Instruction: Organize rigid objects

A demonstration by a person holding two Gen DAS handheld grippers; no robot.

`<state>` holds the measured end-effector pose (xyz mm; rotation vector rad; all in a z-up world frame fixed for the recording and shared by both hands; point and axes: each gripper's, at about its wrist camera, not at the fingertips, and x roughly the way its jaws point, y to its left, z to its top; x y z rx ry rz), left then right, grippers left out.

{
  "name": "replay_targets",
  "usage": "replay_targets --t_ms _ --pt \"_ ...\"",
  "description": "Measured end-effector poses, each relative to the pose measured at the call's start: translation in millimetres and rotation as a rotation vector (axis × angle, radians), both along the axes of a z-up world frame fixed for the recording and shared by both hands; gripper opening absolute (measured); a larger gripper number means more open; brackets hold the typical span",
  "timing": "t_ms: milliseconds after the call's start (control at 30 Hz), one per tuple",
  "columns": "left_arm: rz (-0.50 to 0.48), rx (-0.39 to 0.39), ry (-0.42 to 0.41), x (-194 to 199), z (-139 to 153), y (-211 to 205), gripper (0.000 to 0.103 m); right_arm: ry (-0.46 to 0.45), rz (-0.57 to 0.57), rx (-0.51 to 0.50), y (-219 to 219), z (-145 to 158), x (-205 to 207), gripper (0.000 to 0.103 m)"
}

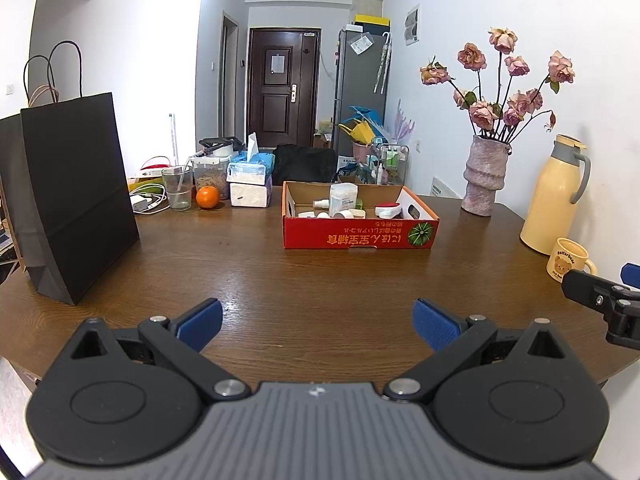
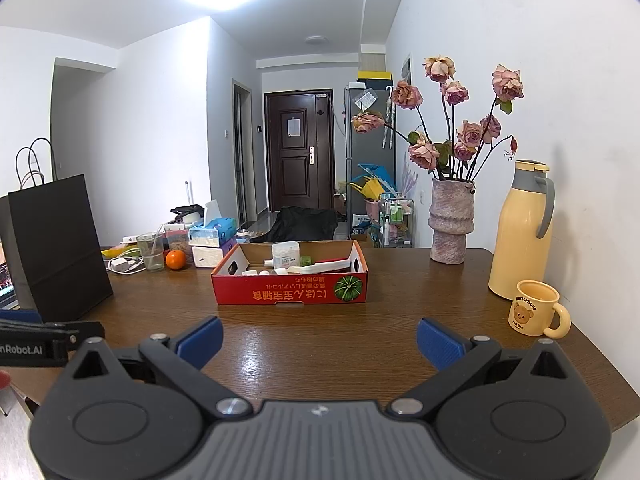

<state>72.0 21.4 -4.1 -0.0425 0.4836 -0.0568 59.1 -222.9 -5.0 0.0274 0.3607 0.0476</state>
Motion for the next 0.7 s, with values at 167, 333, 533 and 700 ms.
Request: replay_targets --t_ms 167,333,533,700 --pt "0.003 0.008 -0.007 -1.2 -0.3 -1.7 0.103 -0.001 0.001 0.0 -0.1 0.0 -0.3 0.103" --pt "0.005 0.011 -0.011 -3.0 0.5 -3.1 0.103 -0.001 0.002 -0.002 0.3 0.0 0.7 0.103" --pt "0.003 0.009 -0.011 -3.0 0.5 -2.4 0.103 -0.001 0.002 -0.002 0.6 -0.3 0.7 0.103" --pt "0.002 0.01 -0.012 -3.0 0.6 -2.5 0.103 0.0 0.002 -0.002 0.7 -0.5 0.6 0.103"
